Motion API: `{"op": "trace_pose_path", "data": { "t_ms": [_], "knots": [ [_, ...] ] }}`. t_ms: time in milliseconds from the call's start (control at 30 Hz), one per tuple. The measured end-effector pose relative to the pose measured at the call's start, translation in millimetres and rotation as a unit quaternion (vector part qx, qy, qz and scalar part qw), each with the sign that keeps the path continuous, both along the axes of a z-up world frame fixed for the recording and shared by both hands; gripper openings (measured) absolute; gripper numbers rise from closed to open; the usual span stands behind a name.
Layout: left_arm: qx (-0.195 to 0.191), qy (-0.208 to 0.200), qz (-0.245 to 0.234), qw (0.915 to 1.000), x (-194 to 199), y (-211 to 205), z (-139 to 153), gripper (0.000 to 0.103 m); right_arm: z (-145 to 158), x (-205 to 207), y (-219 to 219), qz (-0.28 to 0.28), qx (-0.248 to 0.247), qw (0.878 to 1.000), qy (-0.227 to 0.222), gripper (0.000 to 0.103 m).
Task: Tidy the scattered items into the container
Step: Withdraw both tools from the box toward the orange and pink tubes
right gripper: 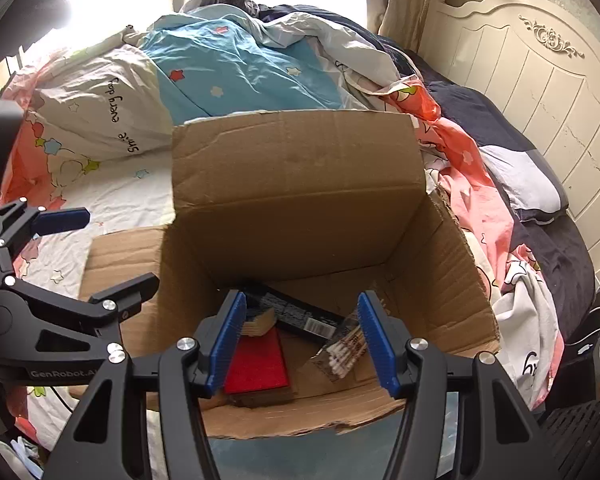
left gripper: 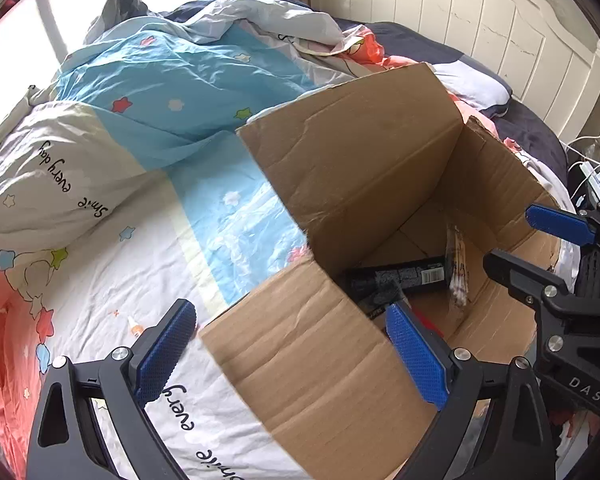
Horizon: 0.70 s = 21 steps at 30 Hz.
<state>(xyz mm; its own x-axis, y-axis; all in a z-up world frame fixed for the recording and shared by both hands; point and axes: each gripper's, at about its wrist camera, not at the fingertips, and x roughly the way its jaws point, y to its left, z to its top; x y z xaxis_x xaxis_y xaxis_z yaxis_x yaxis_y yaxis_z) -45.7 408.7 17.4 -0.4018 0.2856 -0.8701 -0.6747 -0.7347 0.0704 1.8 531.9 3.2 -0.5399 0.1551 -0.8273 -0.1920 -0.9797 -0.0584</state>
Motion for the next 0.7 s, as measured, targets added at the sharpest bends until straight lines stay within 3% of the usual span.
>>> {"op": "trace_pose_path", "data": {
  "t_ms": [467,700],
  "knots": [
    [0.008,-0.032,0.049,0.9983,8,-56,5,0.098,23,5,-45,0.028,0.008,1.000,0.008,0.055],
    [0.022,-0.023,0.062,0.9976,13,-84,20,0.099,32,10,-70,0.040,0.019,0.999,0.013,0.055]
  ]
}}
